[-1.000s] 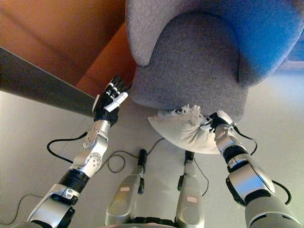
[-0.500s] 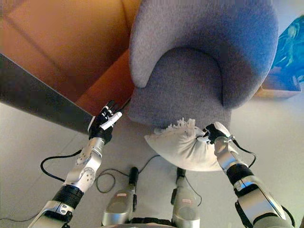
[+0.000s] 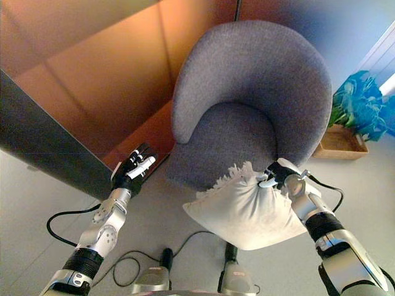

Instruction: Pick up the pillow and put it on the sofa.

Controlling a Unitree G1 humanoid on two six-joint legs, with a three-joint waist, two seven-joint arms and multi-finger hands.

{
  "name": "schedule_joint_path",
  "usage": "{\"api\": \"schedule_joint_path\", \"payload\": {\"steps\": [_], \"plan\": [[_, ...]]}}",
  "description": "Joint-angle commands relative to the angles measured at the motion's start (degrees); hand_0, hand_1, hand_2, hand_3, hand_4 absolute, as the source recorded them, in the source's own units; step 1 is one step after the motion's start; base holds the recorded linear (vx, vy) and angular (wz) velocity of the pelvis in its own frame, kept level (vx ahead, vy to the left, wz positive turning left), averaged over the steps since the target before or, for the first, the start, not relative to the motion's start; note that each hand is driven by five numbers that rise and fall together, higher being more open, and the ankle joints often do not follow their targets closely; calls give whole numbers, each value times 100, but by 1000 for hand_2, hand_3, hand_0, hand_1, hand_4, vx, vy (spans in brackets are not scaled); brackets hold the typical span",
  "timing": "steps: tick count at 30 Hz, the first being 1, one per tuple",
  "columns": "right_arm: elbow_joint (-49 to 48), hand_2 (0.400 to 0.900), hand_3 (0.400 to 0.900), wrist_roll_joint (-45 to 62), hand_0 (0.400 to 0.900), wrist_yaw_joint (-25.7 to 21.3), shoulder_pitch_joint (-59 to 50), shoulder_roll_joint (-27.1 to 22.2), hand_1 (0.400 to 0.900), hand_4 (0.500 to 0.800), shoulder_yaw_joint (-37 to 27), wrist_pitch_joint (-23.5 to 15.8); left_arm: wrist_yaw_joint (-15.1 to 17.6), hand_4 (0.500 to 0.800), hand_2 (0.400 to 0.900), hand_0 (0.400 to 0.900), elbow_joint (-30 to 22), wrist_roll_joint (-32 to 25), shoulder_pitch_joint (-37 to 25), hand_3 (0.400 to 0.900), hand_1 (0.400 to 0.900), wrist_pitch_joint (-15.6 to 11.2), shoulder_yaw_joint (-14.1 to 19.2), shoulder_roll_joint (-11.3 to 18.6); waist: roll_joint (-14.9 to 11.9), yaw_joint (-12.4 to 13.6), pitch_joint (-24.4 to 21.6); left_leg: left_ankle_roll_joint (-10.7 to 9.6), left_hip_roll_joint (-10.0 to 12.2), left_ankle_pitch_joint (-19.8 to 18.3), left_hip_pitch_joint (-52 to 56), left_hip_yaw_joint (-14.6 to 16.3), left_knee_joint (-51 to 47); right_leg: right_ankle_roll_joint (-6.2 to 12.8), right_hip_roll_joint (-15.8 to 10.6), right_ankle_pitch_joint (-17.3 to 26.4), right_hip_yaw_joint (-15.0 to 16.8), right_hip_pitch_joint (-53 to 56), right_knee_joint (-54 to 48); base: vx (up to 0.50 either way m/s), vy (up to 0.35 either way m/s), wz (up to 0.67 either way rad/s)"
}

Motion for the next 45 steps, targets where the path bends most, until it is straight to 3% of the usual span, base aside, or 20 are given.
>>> {"api": "schedule_joint_path", "payload": {"steps": [1, 11, 21, 28, 35, 45], "plan": [[105, 400, 400, -221, 400, -290, -1289, -858, 400, 500, 70, -385, -194, 800, 900, 900, 285, 169, -44, 900, 900, -406, -274, -39, -166, 49, -1221, -80, 103, 20, -147, -184, 44, 621, -358, -152, -160, 536, 114, 0, 0, 0], [887, 400, 400, -38, 400, 8, -2518, -1259, 400, 500, 373, -547, -366, 800, 900, 900, 472, 89, 42, 900, 900, -475, -309, 13, -211, 172, -1457, -105, 135, 64, -154, -195, 28, 604, -333, -171, -227, 575, 113, 45, -1, 2], [2074, 400, 400, 129, 400, -1, -3060, -1409, 400, 500, 529, -676, -664, 800, 900, 900, 177, -5, 343, 900, 900, -457, -503, 222, -178, 400, -1485, -165, 170, 162, -315, -356, -38, 574, -283, -181, -373, 586, 2, 89, -12, 10], [2594, 400, 400, 308, 400, -223, -3431, -1294, 400, 500, 721, -363, -755, 800, 900, 900, -26, -79, 123, 900, 900, -504, -659, 347, -98, 588, -1118, -187, 187, 247, -597, -512, -38, 561, -273, -147, -468, 360, 2, -52, -52, 11], [2885, 400, 400, 850, 400, -999, -4529, -1144, 400, 500, 1343, -48, -675, 800, 900, 900, -287, -354, -833, 900, 900, -852, -800, 576, 10, 673, -180, -141, 213, 443, -1329, -661, -38, 530, -142, -30, -388, -298, 12, -303, -102, -2], [2915, 400, 400, 987, 400, -1412, -4658, -1051, 400, 500, 1512, 174, -437, 800, 900, 900, -511, -430, -957, 900, 900, -1052, -895, 612, 52, 628, 59, -100, 160, 508, -1539, -612, -38, 493, -131, 12, -357, -513, 33, -30, 10, -3]]}}
